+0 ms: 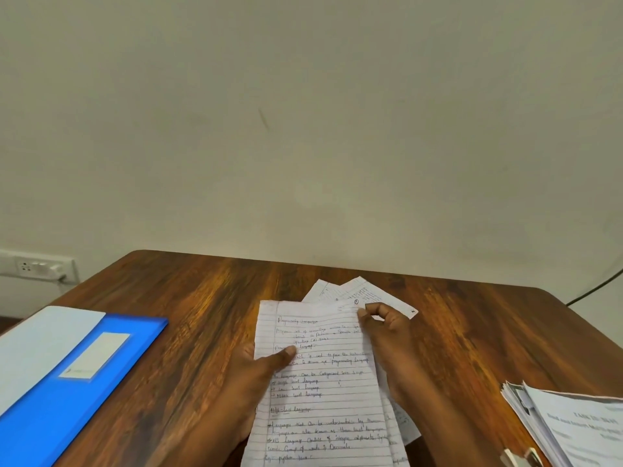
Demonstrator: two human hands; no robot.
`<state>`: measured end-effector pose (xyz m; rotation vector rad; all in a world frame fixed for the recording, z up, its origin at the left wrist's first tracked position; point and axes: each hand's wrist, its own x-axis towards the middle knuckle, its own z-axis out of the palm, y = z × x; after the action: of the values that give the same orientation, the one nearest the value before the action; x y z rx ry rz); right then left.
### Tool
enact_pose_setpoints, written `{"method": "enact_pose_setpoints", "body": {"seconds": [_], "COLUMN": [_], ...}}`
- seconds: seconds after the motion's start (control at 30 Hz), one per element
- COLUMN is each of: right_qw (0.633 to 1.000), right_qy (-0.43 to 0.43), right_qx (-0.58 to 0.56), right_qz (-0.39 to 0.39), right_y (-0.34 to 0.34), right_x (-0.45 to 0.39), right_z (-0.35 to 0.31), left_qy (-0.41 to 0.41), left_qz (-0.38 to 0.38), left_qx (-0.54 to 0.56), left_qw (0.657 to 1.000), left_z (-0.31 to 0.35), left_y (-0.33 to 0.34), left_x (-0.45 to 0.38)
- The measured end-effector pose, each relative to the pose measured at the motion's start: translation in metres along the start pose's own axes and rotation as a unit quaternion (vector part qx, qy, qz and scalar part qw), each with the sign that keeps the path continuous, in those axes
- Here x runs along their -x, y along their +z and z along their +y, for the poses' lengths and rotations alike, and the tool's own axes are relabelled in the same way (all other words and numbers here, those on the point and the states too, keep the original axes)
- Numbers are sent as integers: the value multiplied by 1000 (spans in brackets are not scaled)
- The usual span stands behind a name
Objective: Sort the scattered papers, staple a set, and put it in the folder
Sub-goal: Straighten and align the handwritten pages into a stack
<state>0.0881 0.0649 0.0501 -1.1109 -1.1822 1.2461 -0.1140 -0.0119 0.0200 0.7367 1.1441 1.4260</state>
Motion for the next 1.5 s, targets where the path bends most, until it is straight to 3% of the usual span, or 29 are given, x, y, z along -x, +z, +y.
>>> {"method": "enact_pose_setpoints", "body": {"seconds": [0.13, 0.23, 0.37, 0.47, 0.57, 0.8, 0.87, 0.97, 1.03, 1.1, 1.27, 1.37, 1.43, 1.5], "right_qw": [994, 991, 993, 993, 987, 970, 961, 945, 938, 927, 901, 909, 931, 908], "right_qy": [64, 56, 52, 79, 90, 106, 120, 117, 94, 45, 22, 50, 45, -39], "right_qx": [61, 89, 91, 47, 77, 177, 203, 252, 278, 312, 354, 320, 292, 399], "right_qz": [-71, -79, -53, -78, -105, -128, -143, -170, -185, -203, -249, -264, -213, -122], "right_y": [2, 5, 5, 4, 3, -2, 0, 7, 14, 21, 23, 12, 6, -3], "right_x": [7, 7, 4, 1, -3, -4, -1, 9, 16, 23, 32, 26, 23, 16], "right_z": [3, 8, 8, 13, 19, 24, 24, 19, 16, 13, 7, 0, -6, -6], "left_qy": [11, 7, -61, -98, -102, -25, 63, 170, 210, 231, 239, 236, 242, 251], "left_qz": [69, 83, 1, -67, -73, 13, 60, 143, 141, 120, 80, 81, 90, 92], "left_qx": [-2, 24, 80, 74, 37, -106, -233, -413, -508, -549, -381, -327, -323, -315], "left_qw": [998, 996, 995, 990, 991, 994, 969, 883, 823, 794, 890, 911, 910, 911], "left_z": [-1, -1, 7, 10, 5, 1, 0, 1, -1, -8, -10, -7, -7, -9], "left_y": [2, 2, -1, -4, -4, 7, 8, 6, 0, -8, -7, -9, -8, -7], "left_x": [-2, -2, 2, 5, 4, 6, 6, 6, 3, -4, -4, -6, -7, -6]}}
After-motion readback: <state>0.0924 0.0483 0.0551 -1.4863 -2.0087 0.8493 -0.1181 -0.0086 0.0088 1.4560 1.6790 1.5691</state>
